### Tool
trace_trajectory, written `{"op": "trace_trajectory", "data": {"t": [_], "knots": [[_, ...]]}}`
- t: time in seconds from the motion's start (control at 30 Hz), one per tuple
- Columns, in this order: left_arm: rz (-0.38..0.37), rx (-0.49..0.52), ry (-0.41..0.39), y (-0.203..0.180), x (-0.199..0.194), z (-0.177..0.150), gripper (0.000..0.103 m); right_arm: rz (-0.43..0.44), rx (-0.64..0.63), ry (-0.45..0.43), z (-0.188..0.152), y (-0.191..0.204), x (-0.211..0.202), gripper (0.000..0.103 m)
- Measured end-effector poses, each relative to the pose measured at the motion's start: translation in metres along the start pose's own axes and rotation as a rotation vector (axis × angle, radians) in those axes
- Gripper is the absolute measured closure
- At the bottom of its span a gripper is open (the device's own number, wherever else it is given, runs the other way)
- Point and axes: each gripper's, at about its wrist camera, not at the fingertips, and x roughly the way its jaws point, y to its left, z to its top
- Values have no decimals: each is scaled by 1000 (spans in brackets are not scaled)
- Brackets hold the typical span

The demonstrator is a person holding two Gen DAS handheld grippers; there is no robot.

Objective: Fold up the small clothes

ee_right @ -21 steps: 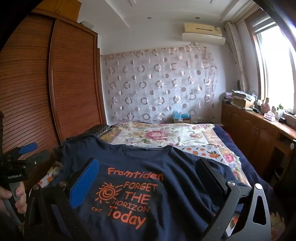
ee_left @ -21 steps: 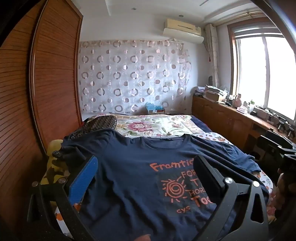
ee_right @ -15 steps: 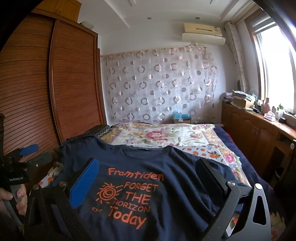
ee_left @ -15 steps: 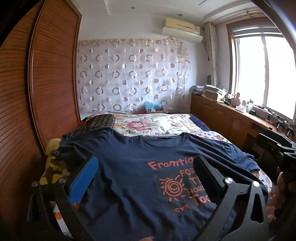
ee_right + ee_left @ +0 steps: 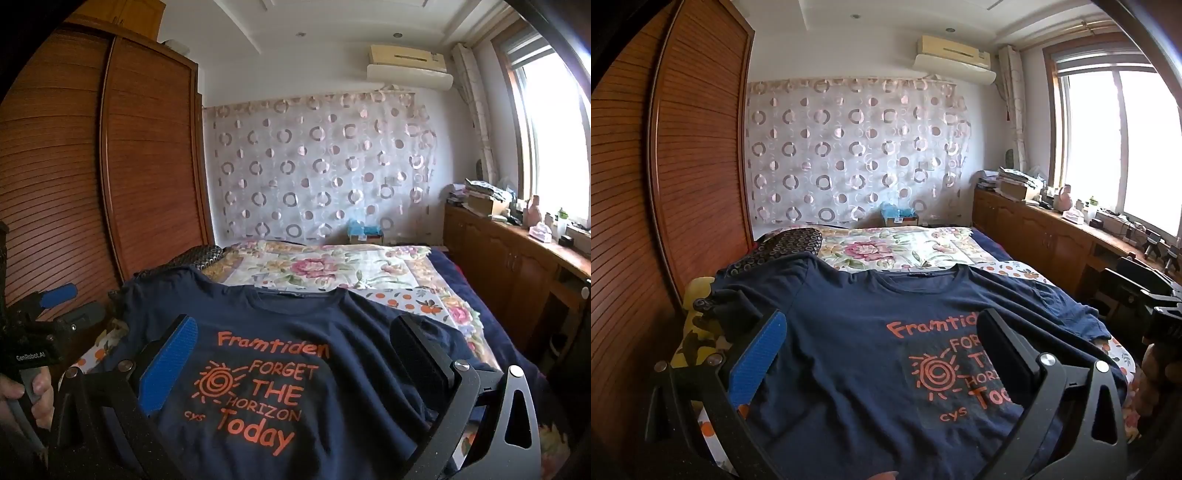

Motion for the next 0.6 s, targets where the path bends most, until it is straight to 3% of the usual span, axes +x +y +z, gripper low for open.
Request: {"op": "trace_trajectory", "data": {"t": [0.6], "knots": [[1,2,-2,-1,0,0,0,-1,1,3,0,-1,1,0]]}}
